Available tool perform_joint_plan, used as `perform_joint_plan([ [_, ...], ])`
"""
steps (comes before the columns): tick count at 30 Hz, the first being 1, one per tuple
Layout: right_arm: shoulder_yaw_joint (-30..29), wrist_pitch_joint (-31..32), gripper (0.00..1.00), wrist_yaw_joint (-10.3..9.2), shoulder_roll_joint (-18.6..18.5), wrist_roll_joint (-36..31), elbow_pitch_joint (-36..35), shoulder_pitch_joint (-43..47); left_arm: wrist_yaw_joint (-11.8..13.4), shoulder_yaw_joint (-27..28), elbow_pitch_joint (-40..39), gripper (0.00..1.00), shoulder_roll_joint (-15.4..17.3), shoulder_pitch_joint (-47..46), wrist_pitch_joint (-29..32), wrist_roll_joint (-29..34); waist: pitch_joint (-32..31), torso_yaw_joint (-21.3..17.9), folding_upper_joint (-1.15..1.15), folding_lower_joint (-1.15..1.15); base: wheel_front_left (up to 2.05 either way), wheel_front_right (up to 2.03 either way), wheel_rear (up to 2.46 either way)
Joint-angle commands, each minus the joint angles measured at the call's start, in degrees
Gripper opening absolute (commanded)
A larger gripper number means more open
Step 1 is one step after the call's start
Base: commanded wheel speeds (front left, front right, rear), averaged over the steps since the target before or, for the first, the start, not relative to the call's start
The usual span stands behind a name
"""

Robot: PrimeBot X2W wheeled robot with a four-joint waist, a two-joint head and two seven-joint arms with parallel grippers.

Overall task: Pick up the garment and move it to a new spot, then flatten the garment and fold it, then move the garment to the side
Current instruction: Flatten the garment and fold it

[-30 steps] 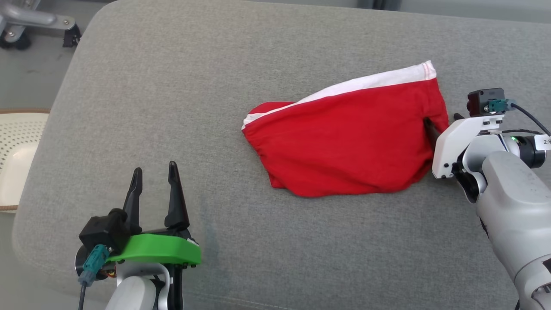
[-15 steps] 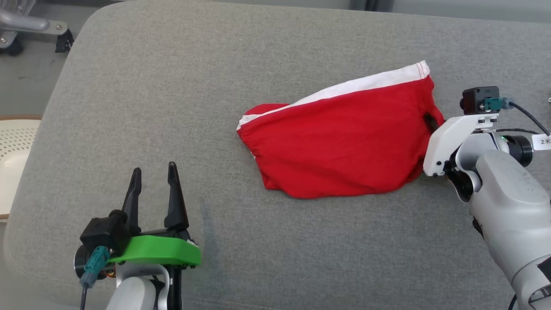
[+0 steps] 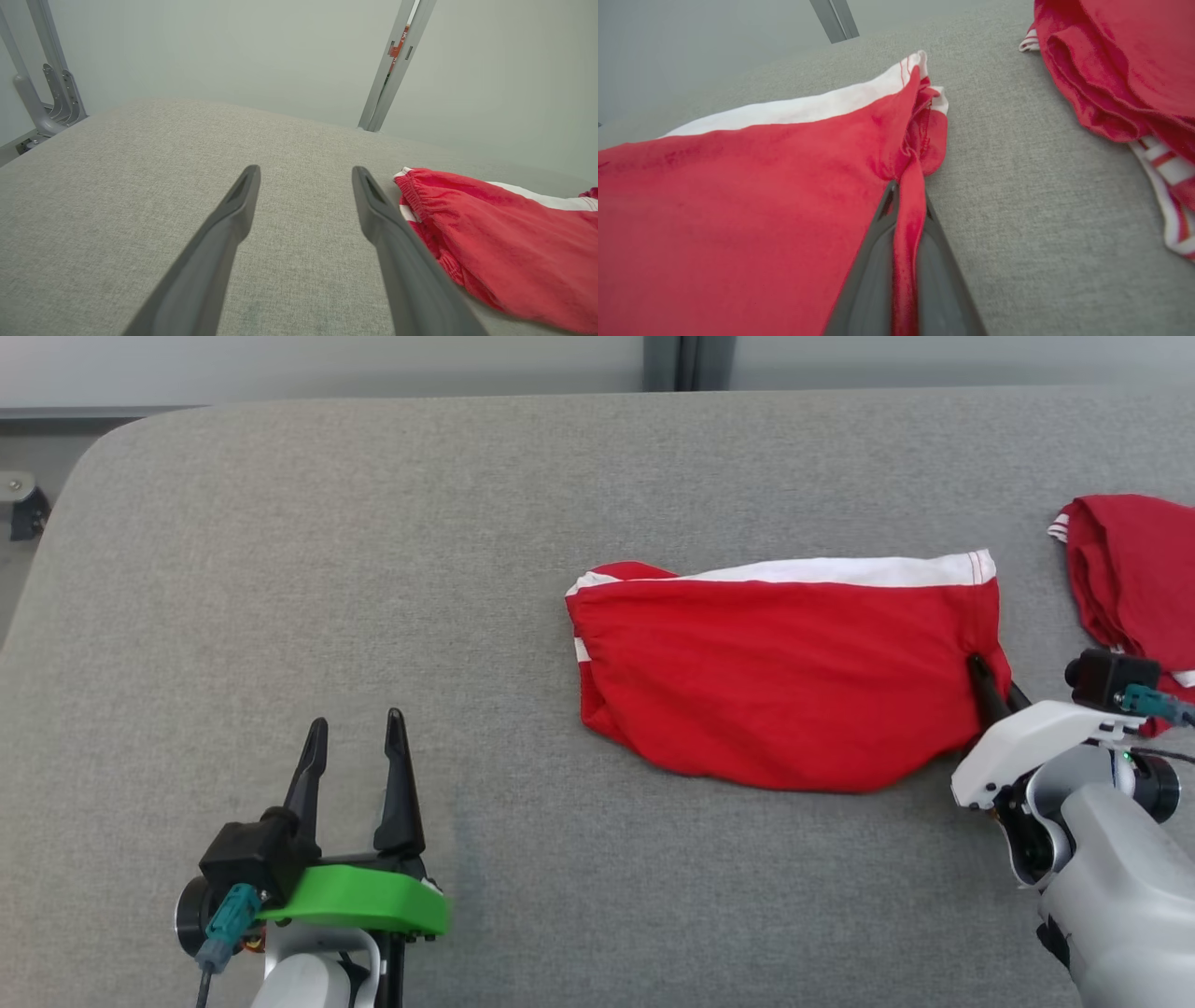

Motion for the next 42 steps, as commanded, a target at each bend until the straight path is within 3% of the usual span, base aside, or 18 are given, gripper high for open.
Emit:
perform_joint_plan([
  [1,-0.76,-0.95,0.0,-0.07,0.45,0.46,-1.07,1.57,-0.02,-0.13,0.16,1.0,0.18,1.0,-0.19,0.4,-1.15,-1.91,0.0,0.0,0.0,0.0,0.0],
  [13,-5.46,-2.83,0.0,-0.06,4.75,-2.57,-8.42,5.29,0.08,-0.85,0.44,1.0,0.39,1.6,0.25,-0.3,-3.13,-1.49,0.0,0.0,0.0,0.0,0.0],
  [22,0.64,3.41,0.0,-0.06,11.32,-6.17,-17.07,2.82,0.38,-0.65,-0.26,1.0,-0.03,1.81,0.1,-1.11,-3.32,2.36,0.0,0.0,0.0,0.0,0.0],
  [36,7.37,6.24,0.0,-0.06,12.69,-5.36,-10.15,-3.12,0.17,-0.2,0.15,1.0,-1.24,0.22,-0.14,-1.54,-1.19,7.93,0.0,0.0,0.0,0.0,0.0],
  [37,7.69,5.99,0.1,-0.06,12.68,-5.22,-9.63,-3.36,0.15,-0.15,0.2,1.0,-1.3,0.16,-0.16,-1.53,-1.15,7.97,0.0,0.0,0.0,0.0,0.0],
  [38,8.2,5.66,0.36,-0.06,12.69,-4.99,-9.16,-3.57,0.14,-0.05,0.23,1.0,-1.37,0.11,-0.17,-1.52,-1.11,7.93,0.0,0.0,0.0,0.0,0.0],
  [39,8.87,5.57,0.73,-0.06,12.71,-4.75,-8.94,-3.67,0.15,0.05,0.25,1.0,-1.41,0.12,-0.19,-1.51,-1.09,7.82,0.0,0.0,0.0,0.0,0.0],
  [40,9.78,5.21,1.0,-0.06,12.74,-4.38,-8.8,-3.78,0.14,0.17,0.3,1.0,-1.45,0.18,-0.19,-1.47,-1.08,7.59,0.0,0.0,0.0,0.0,0.0],
  [42,11.36,4.64,1.0,-0.06,12.68,-4.36,-8.59,-4.23,0.05,0.3,0.34,1.0,-1.55,0.15,-0.21,-1.3,-1.09,6.99,0.0,0.0,0.0,0.0,0.0],
])
